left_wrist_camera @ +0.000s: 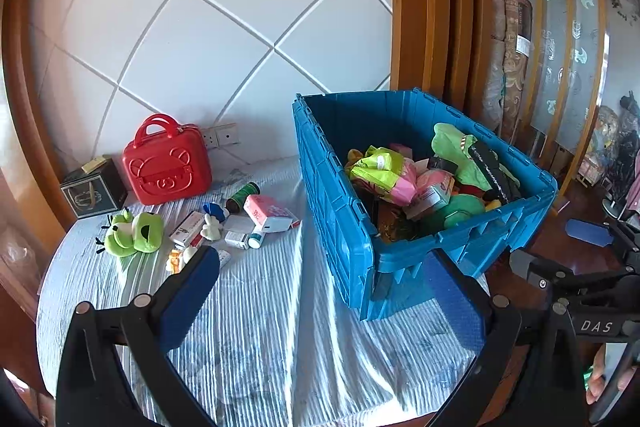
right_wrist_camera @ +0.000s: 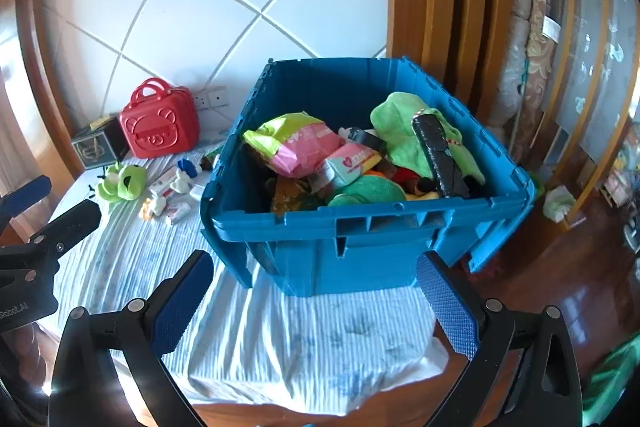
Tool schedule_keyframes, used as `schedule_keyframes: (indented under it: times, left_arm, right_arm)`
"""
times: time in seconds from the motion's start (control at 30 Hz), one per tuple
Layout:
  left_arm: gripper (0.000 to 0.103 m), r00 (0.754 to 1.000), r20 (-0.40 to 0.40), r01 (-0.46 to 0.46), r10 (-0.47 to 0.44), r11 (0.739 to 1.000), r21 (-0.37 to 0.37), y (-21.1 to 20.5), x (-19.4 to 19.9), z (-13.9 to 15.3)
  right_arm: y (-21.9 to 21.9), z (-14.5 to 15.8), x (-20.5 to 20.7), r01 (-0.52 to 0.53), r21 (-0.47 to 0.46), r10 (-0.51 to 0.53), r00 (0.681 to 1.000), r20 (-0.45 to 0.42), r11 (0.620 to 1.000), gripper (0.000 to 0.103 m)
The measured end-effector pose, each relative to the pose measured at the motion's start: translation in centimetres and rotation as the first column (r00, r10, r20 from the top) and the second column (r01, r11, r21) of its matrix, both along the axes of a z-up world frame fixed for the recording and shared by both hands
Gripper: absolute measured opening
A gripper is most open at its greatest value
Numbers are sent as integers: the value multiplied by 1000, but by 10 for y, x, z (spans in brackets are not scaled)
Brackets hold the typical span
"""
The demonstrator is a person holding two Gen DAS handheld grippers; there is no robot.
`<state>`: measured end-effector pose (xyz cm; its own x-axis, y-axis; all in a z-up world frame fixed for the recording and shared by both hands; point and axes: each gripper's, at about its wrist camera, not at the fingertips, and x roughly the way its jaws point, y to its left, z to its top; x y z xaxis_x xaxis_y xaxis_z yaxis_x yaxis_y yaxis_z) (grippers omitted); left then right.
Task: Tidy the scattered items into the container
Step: 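Withdraw both tools up and away from the crate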
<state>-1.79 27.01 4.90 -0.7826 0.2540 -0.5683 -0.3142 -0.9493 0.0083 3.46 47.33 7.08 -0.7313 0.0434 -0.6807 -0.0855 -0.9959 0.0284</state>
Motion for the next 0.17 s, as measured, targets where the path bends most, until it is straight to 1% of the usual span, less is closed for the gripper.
schedule_keyframes:
  times: [0.17]
  left_arm:
    - [103, 1000, 1, 6, -6, 1000, 13, 9, 3, -3]
  right_arm:
    - [6, 1, -1, 31, 8, -31, 999, -18, 999, 103]
